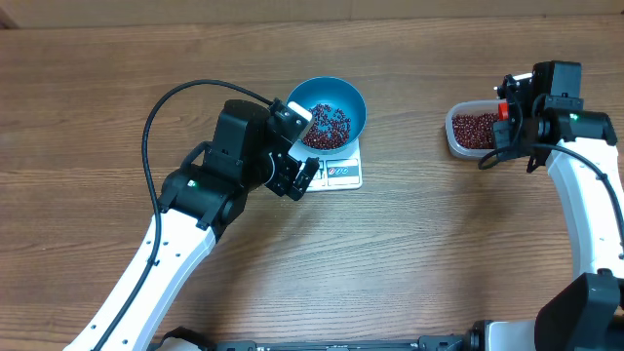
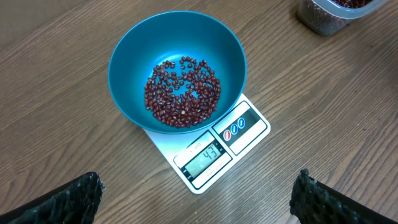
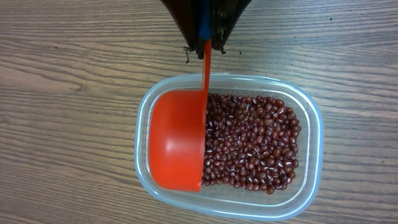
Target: Scoop item into bowl and weigh 150g on scale
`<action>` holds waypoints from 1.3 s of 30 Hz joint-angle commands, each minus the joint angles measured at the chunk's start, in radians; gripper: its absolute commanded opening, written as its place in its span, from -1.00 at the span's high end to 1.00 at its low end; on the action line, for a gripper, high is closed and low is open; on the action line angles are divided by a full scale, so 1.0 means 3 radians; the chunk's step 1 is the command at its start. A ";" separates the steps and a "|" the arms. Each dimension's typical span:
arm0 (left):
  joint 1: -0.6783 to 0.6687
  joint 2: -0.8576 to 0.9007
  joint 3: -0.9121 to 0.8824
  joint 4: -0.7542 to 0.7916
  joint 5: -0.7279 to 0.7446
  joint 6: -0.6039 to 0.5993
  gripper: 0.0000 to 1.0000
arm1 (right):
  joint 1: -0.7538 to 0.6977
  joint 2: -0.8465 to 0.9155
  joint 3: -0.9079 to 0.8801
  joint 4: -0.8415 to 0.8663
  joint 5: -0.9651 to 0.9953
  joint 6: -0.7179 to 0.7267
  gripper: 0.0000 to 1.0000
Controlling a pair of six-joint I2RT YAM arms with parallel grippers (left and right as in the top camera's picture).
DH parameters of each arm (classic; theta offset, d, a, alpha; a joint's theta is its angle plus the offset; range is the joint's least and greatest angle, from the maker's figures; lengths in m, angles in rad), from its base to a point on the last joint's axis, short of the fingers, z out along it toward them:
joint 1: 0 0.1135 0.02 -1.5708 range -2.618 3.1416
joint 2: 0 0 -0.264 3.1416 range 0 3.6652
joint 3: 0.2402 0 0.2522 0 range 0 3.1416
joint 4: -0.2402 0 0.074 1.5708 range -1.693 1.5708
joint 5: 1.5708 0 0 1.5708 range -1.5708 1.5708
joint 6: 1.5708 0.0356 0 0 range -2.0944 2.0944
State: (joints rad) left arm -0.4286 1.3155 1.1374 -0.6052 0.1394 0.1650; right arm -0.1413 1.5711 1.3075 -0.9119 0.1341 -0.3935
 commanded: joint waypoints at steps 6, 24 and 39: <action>0.0009 -0.0069 -0.0003 0.0010 0.0048 0.0062 -0.99 | 0.0009 0.0120 0.0071 0.0067 0.0149 -0.0014 0.93; 0.0009 -0.0069 -0.0003 0.0010 0.0048 0.0062 -0.99 | 0.0009 0.0622 0.0071 0.0092 0.0224 -0.0010 0.93; 0.0009 -0.0069 -0.0003 0.0010 0.0048 0.0062 -1.00 | 0.0001 0.0683 0.0071 0.0090 -0.0631 0.0174 0.93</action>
State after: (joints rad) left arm -0.4286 1.3155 1.1374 -0.6052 0.1394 0.1650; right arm -0.1379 1.7649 1.3075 -0.8848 0.0395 -0.3805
